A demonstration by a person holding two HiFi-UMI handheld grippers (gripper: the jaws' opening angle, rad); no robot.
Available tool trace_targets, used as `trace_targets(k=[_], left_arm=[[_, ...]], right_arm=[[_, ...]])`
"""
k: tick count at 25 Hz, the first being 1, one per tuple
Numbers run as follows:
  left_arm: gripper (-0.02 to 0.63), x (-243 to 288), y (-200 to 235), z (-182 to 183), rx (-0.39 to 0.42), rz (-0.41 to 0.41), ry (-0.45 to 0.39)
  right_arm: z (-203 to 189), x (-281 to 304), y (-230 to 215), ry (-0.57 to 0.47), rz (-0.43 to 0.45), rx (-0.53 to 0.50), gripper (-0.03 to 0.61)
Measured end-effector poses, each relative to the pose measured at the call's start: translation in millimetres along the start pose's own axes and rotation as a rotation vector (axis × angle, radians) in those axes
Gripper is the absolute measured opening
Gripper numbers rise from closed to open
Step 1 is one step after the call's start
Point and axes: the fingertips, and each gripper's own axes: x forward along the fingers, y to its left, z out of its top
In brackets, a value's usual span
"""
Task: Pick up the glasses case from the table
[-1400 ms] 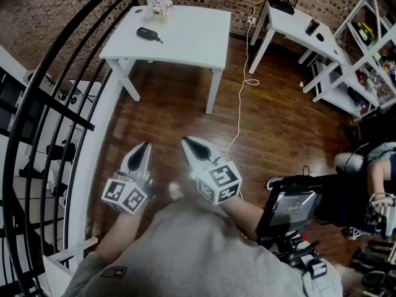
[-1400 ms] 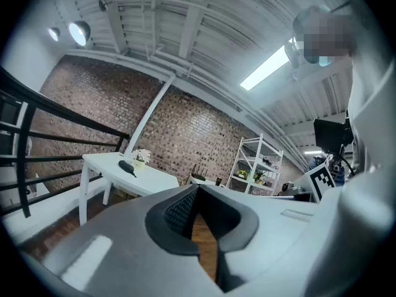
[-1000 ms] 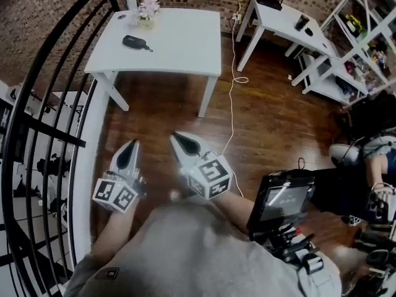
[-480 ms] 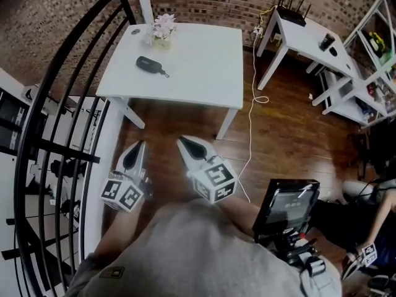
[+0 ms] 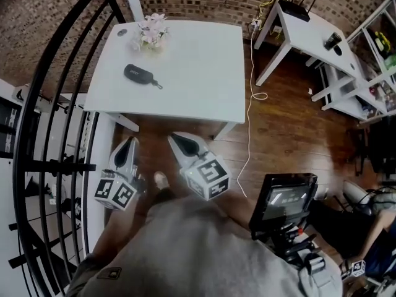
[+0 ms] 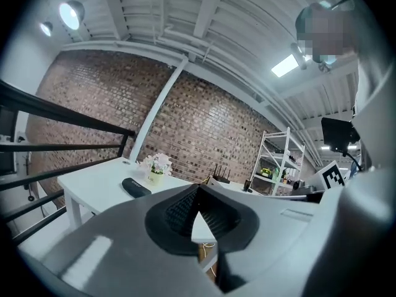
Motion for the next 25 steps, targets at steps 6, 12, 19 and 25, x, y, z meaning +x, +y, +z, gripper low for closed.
trace_targets(k=[6,12,19,25], left_arm=[[-0.003,52.6,75.1,14.1,-0.013,-0.085,0.036],[-0.003,99.1,155.5,42.8,0.043,-0.157,0.089],[-0.003,143.1,199.4,43.2,0.121,-0.214,0.162],[-0.003,189.2,211.4,26.0,0.285,-0.282,0.258]], right_arm=[[6.9,76.2,-22.9,0.026,-0.108,-0.009,0.011],[28.1,155.0,-25.6,0.028,-0.194,-0.016,0.011],[27.3,200.6,-38.4,0.055,-0.241,0.003,0.011],[29.6,224.9,-73.2,0.06,-0.246,0.022,0.011]])
